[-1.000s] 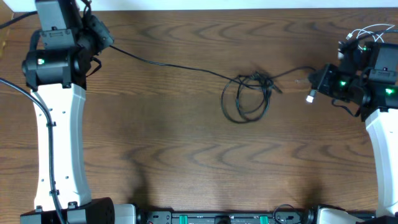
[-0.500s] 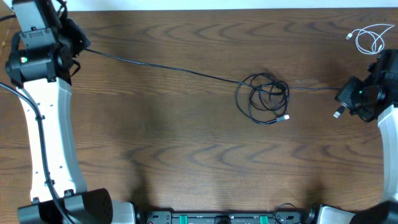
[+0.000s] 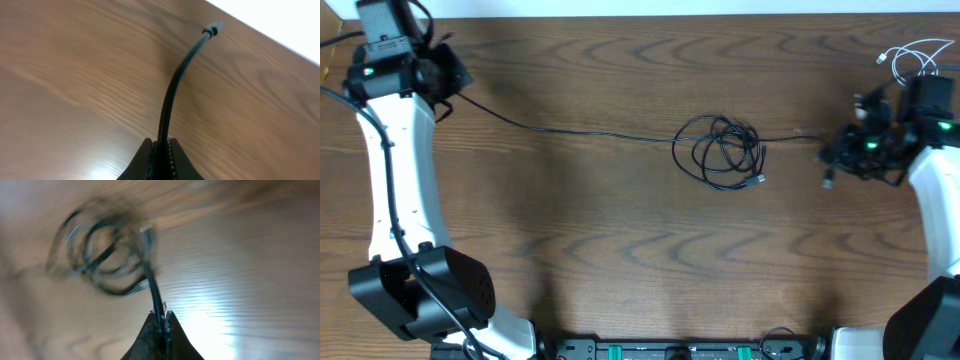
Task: Untangle cables
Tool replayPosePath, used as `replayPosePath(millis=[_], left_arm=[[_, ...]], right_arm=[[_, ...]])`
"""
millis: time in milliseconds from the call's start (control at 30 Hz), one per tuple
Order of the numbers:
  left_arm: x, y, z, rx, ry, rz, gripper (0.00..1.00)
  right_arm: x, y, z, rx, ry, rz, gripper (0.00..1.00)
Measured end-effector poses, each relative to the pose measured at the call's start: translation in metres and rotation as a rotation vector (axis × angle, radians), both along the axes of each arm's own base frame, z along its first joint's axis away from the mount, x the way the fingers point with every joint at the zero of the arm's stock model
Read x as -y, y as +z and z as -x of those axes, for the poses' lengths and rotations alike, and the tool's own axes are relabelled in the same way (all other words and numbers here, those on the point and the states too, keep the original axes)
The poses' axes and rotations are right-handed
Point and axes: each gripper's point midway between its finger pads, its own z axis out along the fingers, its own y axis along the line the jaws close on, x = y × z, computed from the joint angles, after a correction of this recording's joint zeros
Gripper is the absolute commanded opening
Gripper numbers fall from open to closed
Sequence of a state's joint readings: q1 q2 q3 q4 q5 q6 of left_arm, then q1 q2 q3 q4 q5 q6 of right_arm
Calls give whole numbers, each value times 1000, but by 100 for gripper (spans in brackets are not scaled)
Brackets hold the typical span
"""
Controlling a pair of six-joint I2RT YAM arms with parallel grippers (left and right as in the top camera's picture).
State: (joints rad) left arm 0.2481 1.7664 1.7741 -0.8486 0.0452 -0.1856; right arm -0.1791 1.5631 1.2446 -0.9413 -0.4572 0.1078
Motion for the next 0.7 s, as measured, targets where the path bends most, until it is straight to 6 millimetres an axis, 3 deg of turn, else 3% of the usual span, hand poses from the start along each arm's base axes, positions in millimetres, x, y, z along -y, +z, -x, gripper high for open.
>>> replayPosePath(millis=[67, 133, 167, 200, 233, 333, 367, 467, 567, 667, 700], left_arm=[[31, -5, -2, -19, -107, 54, 8], [66, -8, -1, -36, -220, 104, 15], [81, -9, 0, -43, -266, 122, 24], [98, -10, 2, -51, -322, 139, 26], [114, -10, 4, -57, -368, 154, 31], [151, -10, 7, -62, -482, 176, 40], [159, -9, 7, -60, -504, 177, 44], [184, -8, 7, -50, -573, 175, 47], [224, -5, 3, -11, -670, 187, 47], [255, -8, -2, 15, -746, 217, 47], [268, -12, -3, 13, -773, 228, 47]], right_arm=[[-27, -2, 1, -5, 81, -19, 1], [-54, -9, 3, -24, 147, -26, 1], [-68, -15, 4, -45, 177, -27, 2], [-75, -20, 6, -61, 188, -25, 5], [-85, -29, 7, -95, 195, -13, 18], [-87, -39, 6, -125, 177, 0, 60], [-87, -40, 6, -128, 173, 1, 63], [-86, -40, 5, -127, 166, -1, 67], [-81, -37, 4, -127, 148, -3, 68], [-64, -24, -1, -88, 89, -3, 68], [-50, -13, -5, -57, 43, 3, 68]])
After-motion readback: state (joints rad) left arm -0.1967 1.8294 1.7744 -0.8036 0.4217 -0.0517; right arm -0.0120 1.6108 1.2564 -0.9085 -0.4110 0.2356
